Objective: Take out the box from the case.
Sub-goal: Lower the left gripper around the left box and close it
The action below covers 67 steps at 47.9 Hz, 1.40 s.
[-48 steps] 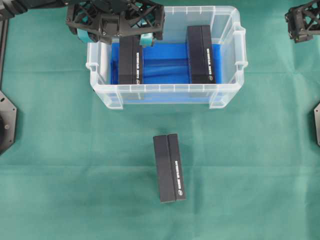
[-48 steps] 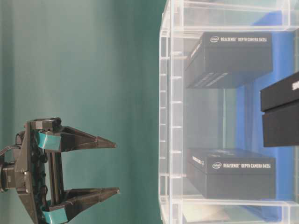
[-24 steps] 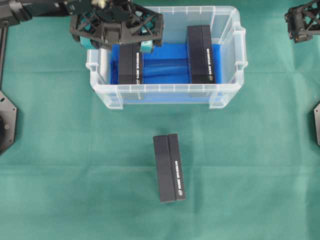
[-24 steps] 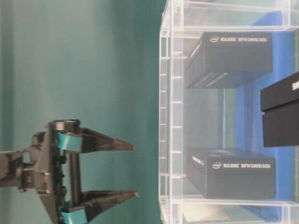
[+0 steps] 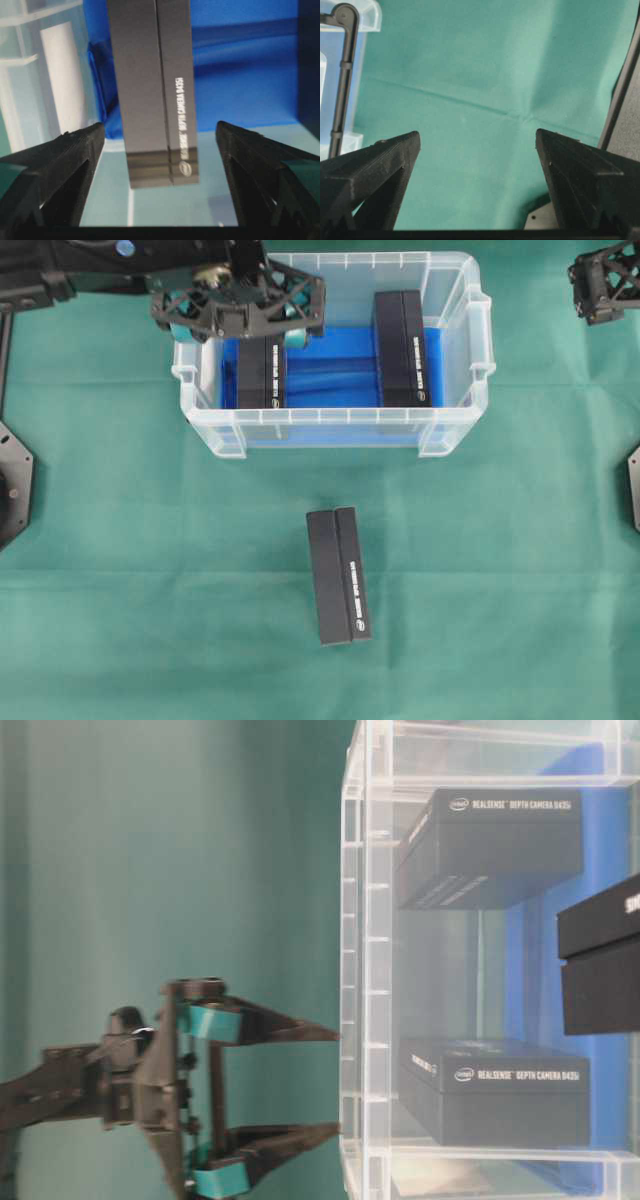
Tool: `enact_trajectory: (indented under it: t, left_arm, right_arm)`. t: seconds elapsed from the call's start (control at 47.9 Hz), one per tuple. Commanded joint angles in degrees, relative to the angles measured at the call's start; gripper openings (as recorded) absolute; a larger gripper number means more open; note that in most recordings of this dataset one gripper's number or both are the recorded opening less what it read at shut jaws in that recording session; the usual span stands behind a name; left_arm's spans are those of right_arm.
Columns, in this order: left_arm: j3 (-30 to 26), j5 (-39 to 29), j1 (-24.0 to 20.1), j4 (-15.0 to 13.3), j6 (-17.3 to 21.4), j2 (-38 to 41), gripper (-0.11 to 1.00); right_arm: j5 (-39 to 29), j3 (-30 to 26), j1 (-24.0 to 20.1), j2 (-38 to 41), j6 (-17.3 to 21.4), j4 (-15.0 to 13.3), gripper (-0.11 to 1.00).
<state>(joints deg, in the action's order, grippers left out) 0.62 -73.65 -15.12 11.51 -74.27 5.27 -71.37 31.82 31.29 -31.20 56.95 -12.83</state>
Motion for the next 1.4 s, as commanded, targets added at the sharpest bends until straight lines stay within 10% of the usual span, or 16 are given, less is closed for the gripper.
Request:
enact_trajectory:
  t: [0.0, 1.045, 1.379]
  left_arm:
    - [0.6, 2.0, 0.2, 0.4, -0.4, -0.4, 0.86]
    - [11.7, 12.7, 0.4, 0.5, -5.4, 1.5, 0.85]
    - [11.2, 13.4, 0.5, 0.5, -5.1, 1.5, 0.61]
  right_arm:
    - [0.3, -0.5, 0.2, -0.2, -0.1, -0.1, 0.94]
    - [2.0, -0.6, 0.2, -0.2, 0.0, 0.5, 0.94]
    - [2.1, -0.5, 0.2, -0.2, -0.1, 0.5, 0.94]
